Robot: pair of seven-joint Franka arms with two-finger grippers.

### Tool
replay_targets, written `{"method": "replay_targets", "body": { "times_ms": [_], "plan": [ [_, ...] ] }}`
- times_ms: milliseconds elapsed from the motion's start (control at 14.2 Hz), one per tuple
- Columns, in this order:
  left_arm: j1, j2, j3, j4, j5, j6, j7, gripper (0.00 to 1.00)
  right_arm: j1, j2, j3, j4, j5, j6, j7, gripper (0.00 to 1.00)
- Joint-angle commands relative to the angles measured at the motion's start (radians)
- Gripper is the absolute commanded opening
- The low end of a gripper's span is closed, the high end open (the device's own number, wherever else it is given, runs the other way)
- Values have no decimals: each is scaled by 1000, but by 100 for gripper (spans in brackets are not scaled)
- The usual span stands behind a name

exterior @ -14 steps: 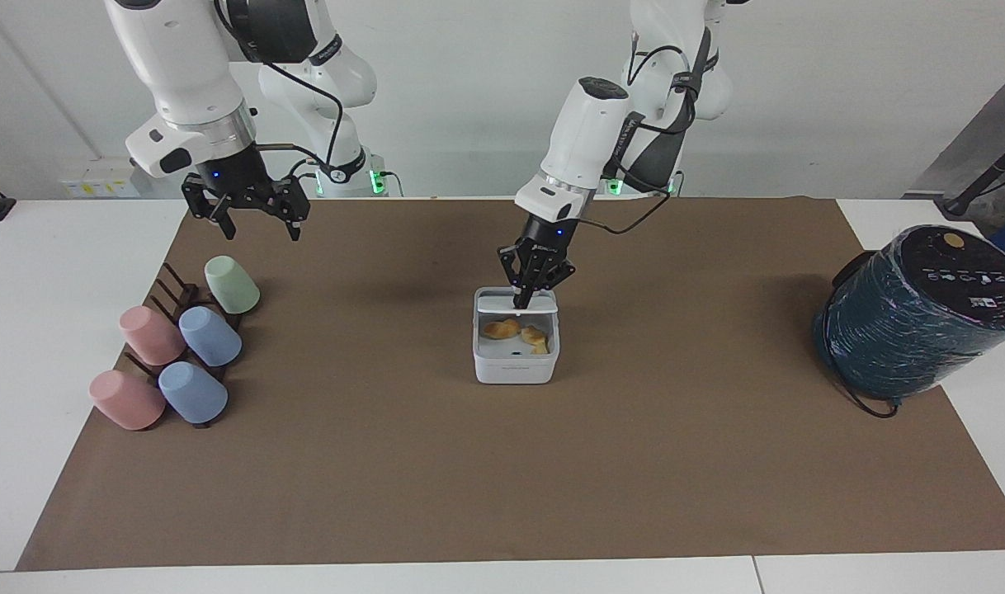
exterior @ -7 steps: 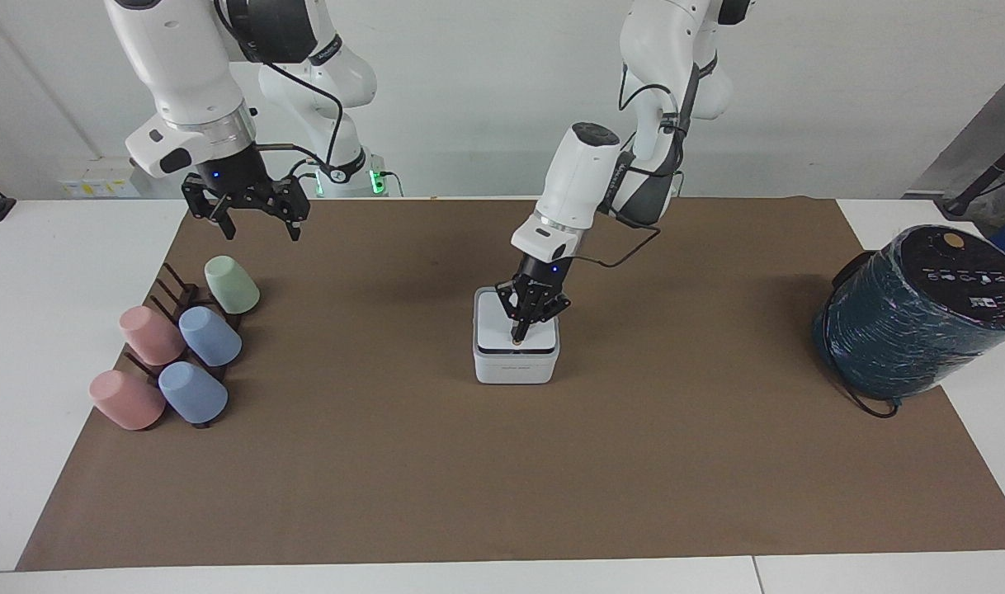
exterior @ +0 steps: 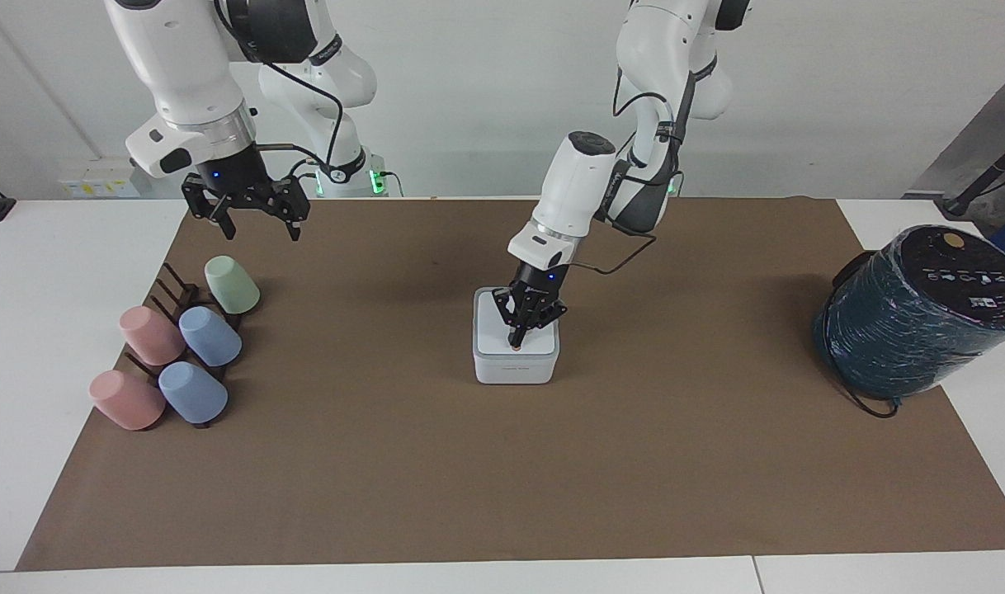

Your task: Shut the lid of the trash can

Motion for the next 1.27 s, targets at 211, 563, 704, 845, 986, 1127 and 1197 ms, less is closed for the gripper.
{"method": "replay_targets", "body": {
  "times_ms": [211,563,704,845,986,1127,1197],
  "plan": [
    [-10,55,4,34,-1,-53,55,10,-13,-10,5,2,16,-19,-24,100],
    [85,46,6,373,-1,-553,112,19,-13,-11,5,2,16,-19,-24,100],
    [150,38,4,444,-1,-706,199,20,-13,-11,5,2,16,-19,-24,100],
    [190,37,19,505,-1,-855,306,21,-13,-11,5,2,16,-19,-24,100],
    [251,29,23,519,1,-958,421,21,-13,-11,5,2,16,-19,-24,100],
    [326,-33,18,518,4,-1013,513,22,-13,-11,5,2,16,-19,-24,100],
    [360,-75,16,511,4,-1044,568,22,-13,-11,5,2,16,-19,-24,100]
  ]
}}
